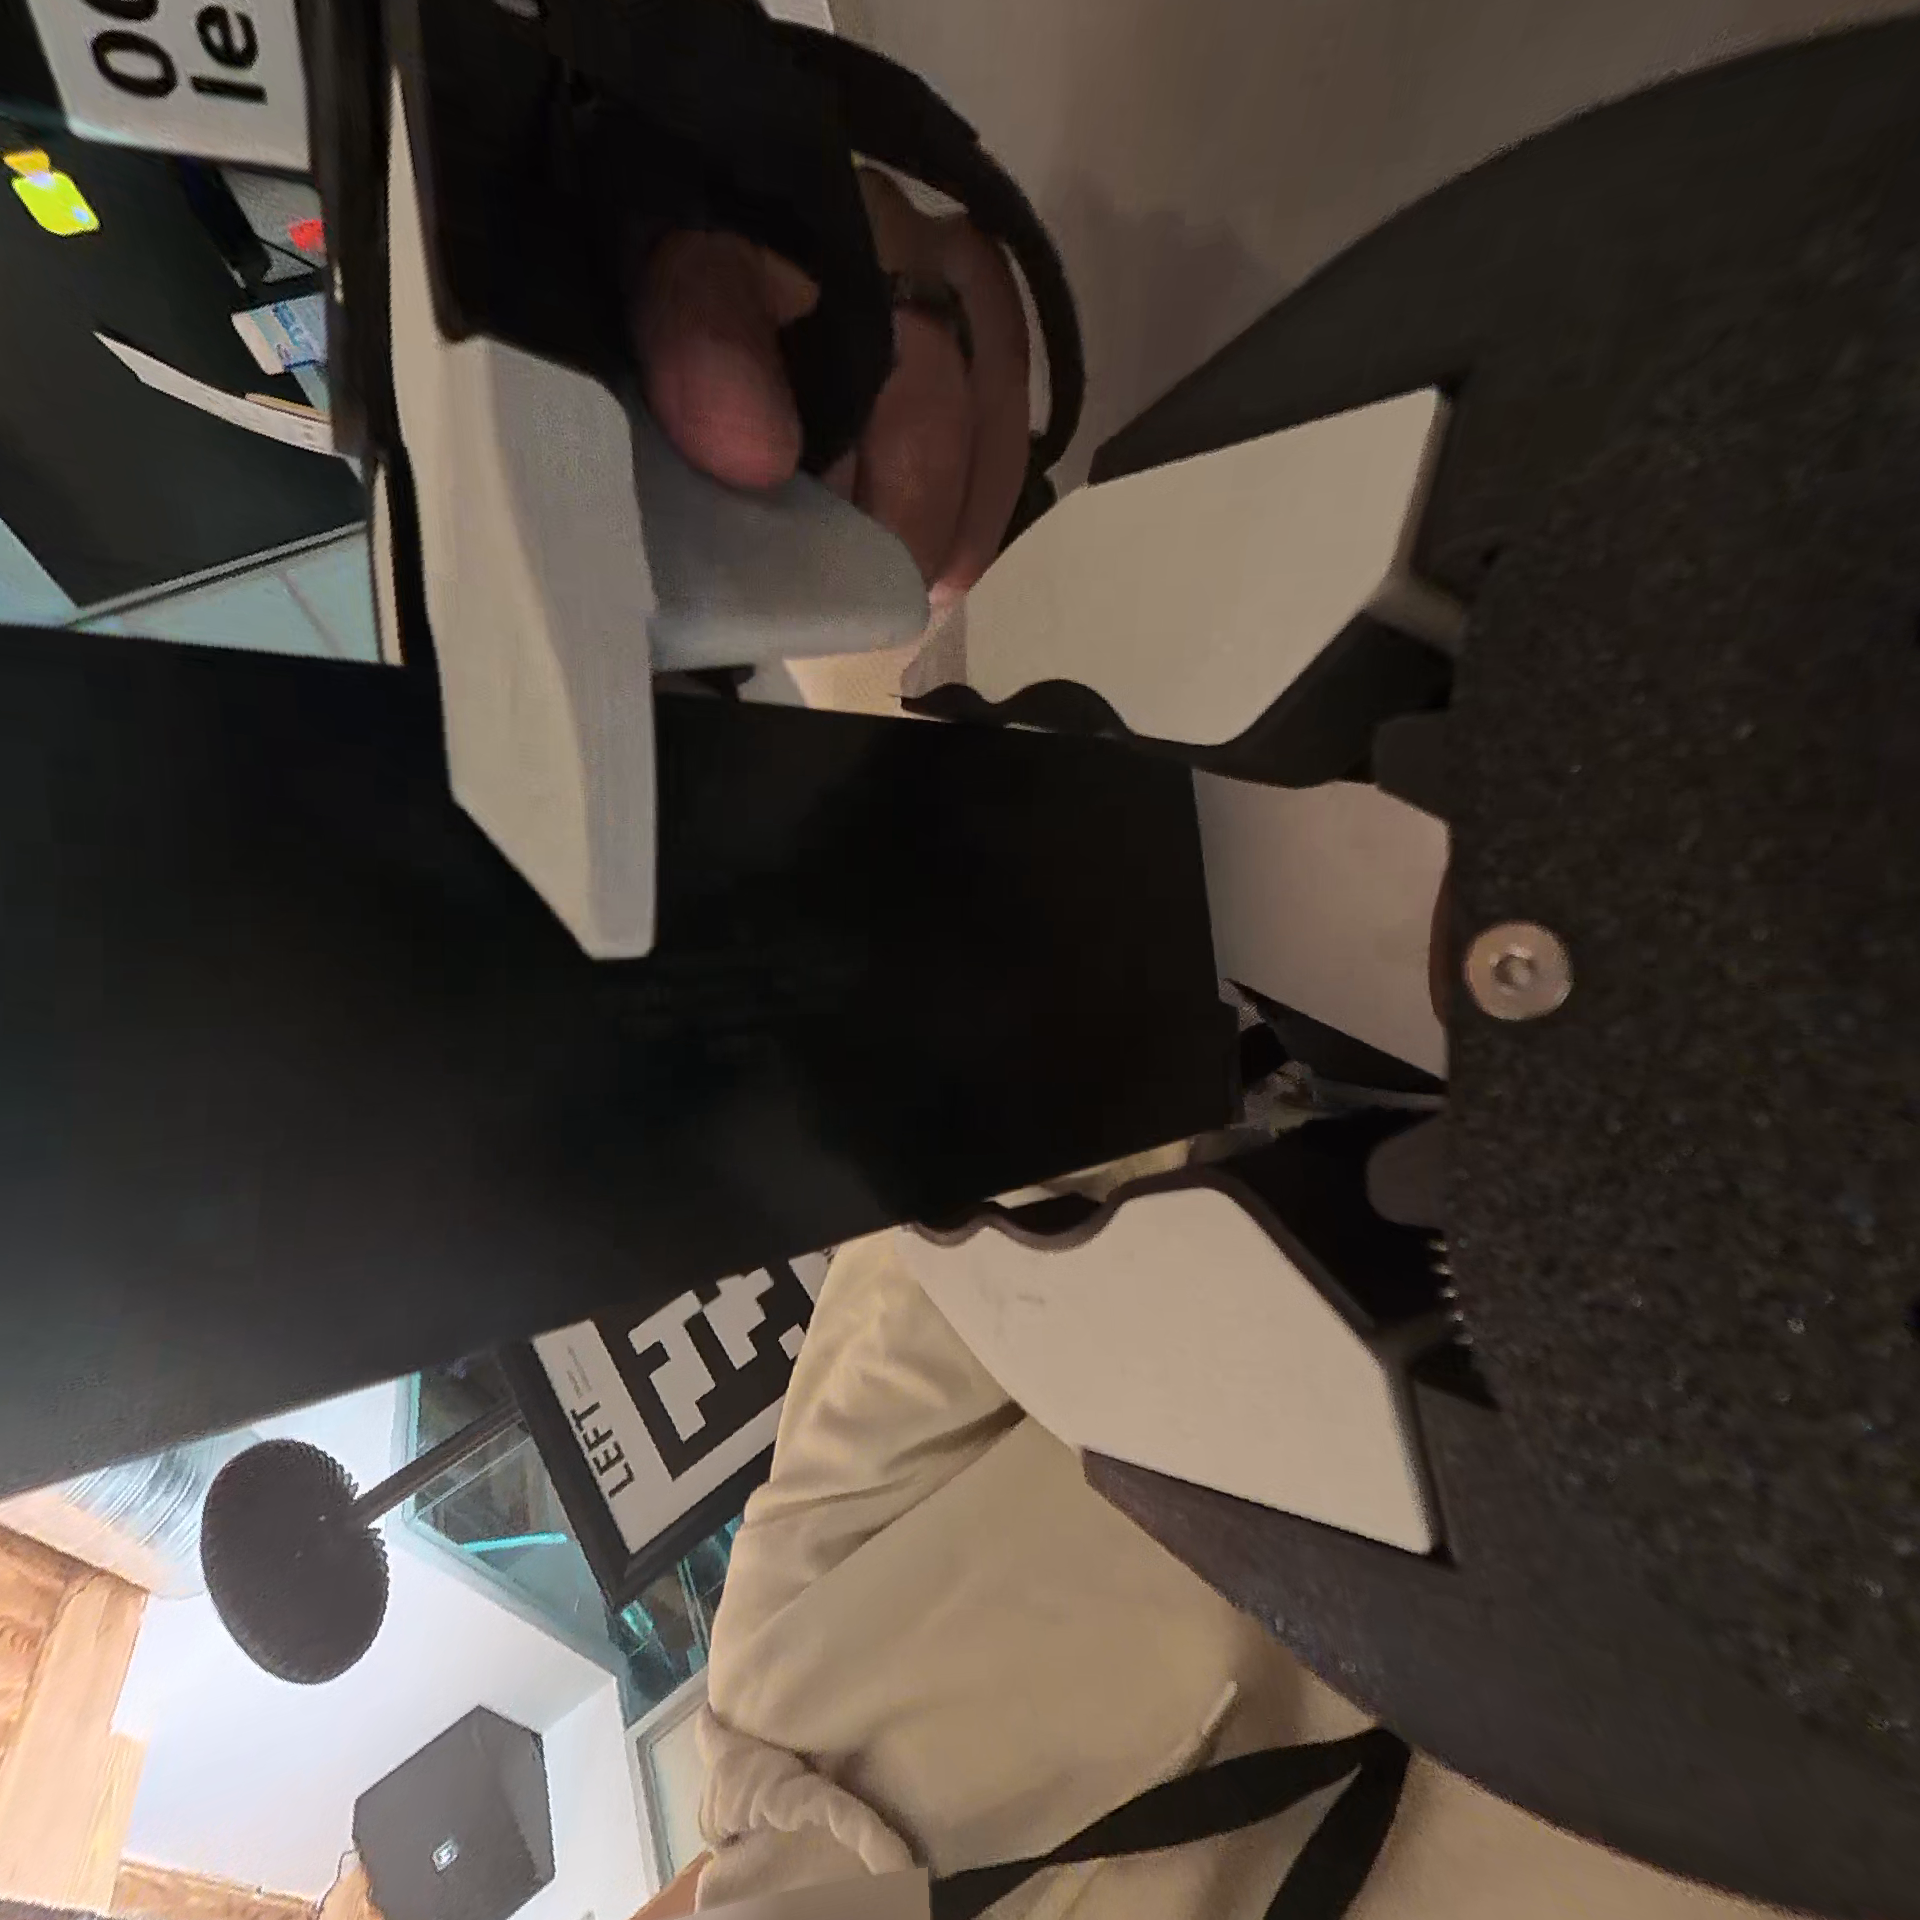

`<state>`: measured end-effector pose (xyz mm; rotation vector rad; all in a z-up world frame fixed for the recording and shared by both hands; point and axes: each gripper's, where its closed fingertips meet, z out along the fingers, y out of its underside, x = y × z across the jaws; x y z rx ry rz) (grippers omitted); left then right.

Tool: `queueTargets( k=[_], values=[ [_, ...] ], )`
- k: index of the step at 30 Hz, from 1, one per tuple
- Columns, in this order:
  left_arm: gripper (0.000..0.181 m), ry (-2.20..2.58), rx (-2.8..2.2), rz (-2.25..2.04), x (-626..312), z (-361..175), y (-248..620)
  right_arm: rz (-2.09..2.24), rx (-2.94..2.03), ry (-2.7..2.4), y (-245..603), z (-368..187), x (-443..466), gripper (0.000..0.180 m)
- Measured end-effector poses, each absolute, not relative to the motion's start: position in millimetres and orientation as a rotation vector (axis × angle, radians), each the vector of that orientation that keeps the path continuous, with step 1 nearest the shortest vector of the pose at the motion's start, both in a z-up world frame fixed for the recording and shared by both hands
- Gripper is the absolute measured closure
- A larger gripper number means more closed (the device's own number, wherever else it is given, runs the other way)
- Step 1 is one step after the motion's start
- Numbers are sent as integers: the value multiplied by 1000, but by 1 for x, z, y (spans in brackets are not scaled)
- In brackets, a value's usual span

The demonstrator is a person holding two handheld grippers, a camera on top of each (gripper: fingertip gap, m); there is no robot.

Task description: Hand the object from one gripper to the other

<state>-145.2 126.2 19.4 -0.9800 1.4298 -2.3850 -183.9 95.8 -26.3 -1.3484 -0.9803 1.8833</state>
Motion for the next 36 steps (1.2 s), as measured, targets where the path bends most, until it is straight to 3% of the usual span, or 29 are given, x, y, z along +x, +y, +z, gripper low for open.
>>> queueTargets(
  k=[3,4,5,8,11,17,22,26,27,28,35,36],
  values=[
    [177,1391,-861,-2442,-154,26,126,1925,-1319,-943,97,-19,-181,94],
    [180,1363,-848,-2435,-155,28,128,1926,-1280,-946,96,-16,-178,112],
    [180,1346,-834,-2437,-157,29,130,1904,-1274,-956,96,-16,-176,118],
    [180,1344,-875,-2403,-157,26,134,1773,-1355,-962,107,-20,-170,106],
    [180,1368,-987,-2336,-151,20,139,1613,-1462,-951,125,-19,-157,106],
    [180,1512,-1401,-1949,-139,-14,140,1191,-1709,-988,156,11,-120,118],
    [180,1528,-1492,-1687,-136,-23,138,937,-1978,-1312,163,16,-113,129],
    [180,1509,-1509,-1539,-132,-27,141,892,-2095,-1571,165,15,-128,146],
    [180,1506,-1504,-1523,-132,-26,140,863,-2131,-1643,164,13,-130,155],
    [180,1501,-1501,-1511,-133,-26,140,853,-2152,-1744,159,11,-130,176],
    [178,1386,-1523,-1400,-135,-27,147,653,-2236,-1951,160,12,-132,178],
    [165,1363,-1551,-1377,-137,-30,147,618,-2238,-1972,160,12,-131,178]
  ],
)
